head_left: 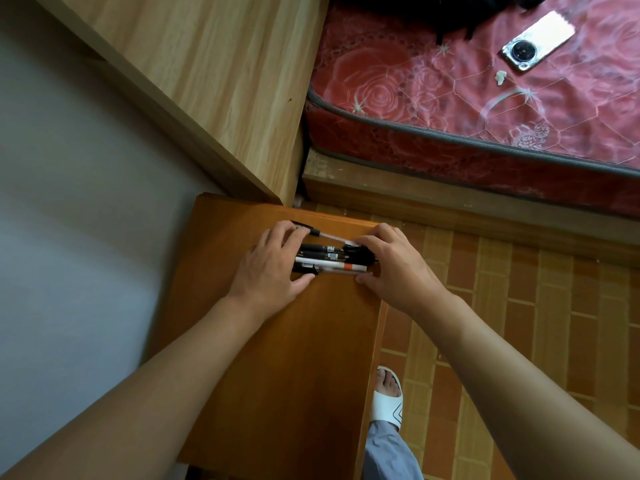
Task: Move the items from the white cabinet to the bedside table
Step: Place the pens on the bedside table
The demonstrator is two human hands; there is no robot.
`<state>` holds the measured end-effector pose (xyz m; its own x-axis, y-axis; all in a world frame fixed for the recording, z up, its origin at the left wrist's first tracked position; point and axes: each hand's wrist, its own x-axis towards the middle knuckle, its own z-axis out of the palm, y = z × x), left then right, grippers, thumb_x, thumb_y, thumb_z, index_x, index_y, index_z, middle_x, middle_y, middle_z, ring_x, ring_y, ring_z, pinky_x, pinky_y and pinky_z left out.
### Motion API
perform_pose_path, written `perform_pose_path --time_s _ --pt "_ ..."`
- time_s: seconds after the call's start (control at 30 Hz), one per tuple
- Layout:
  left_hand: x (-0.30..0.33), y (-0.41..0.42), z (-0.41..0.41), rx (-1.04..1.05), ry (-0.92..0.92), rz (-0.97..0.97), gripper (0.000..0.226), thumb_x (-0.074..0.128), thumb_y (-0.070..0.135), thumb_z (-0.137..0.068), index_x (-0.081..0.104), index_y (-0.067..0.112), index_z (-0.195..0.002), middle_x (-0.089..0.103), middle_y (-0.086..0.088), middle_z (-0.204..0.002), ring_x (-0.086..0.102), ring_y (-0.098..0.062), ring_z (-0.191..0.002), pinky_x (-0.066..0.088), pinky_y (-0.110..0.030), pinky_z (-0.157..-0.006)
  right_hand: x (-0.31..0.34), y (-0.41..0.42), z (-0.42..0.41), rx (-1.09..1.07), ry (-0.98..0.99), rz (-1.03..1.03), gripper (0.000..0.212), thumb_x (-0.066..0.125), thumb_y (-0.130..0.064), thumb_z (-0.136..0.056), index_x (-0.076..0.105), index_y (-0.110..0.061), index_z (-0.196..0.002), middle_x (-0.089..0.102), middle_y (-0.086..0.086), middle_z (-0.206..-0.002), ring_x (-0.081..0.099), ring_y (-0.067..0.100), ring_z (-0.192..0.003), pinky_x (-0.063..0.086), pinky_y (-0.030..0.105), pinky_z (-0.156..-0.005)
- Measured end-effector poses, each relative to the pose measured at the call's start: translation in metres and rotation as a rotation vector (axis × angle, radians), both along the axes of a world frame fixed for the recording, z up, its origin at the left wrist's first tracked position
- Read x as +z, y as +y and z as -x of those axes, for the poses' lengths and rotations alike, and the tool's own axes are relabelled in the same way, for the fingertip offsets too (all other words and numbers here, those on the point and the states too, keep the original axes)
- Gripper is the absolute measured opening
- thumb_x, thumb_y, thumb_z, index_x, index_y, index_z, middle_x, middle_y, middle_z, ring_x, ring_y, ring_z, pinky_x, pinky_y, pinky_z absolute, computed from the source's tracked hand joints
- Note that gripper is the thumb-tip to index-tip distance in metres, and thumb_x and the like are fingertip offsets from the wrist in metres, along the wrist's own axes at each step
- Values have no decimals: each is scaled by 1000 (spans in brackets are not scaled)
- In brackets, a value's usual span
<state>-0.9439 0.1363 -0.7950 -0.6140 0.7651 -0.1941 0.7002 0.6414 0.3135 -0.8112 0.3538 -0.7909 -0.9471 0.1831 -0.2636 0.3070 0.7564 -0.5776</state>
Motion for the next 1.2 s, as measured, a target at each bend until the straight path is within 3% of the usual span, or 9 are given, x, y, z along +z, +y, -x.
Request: perform_pose_path --time_s 0.13,0.3,0.67,0.93,1.2 --pt "2 2 0 23 40 9 85 79 52 -79 37 25 -149 34 -3 -148 40 -25 -134 55 -38 -94 1 2 -1 -11 3 -8 62 82 -26 -87 56 -23 -143 48 -8 -128 40 10 -118 48 28 -97" --pt "-2 4 -2 -12 -7 -9 75 77 44 -85 45 21 -148 38 -3 -151 39 -24 -139 53 -44 -104 1 3 -8 -49 17 4 58 83 -24 -86 59 -22 -139 48 -7 -123 43 10 -113 50 28 -92" --pt "-3 13 4 -23 -17 -65 63 78 29 -87 53 18 -143 46 -3 -143 46 -22 -130 53 -39 -102 -2 1 -5 -152 56 43 50 82 -19 -87 63 -17 -133 50 -5 -120 52 14 -112 56 33 -92" --pt "-5 24 0 -10 -22 -77 62 78 30 -88 53 17 -143 47 -4 -143 45 -23 -131 52 -39 -102 -4 6 -6 -162 57 -7 56 82 -28 -87 60 -21 -138 48 -7 -126 44 11 -116 47 24 -91" --pt "-1 20 -4 12 20 -17 66 77 34 -88 49 18 -146 42 -6 -150 41 -26 -139 54 -43 -100 -4 6 -14 -124 104 -87 52 78 -30 -90 61 -21 -139 47 -3 -134 43 15 -121 54 33 -91"
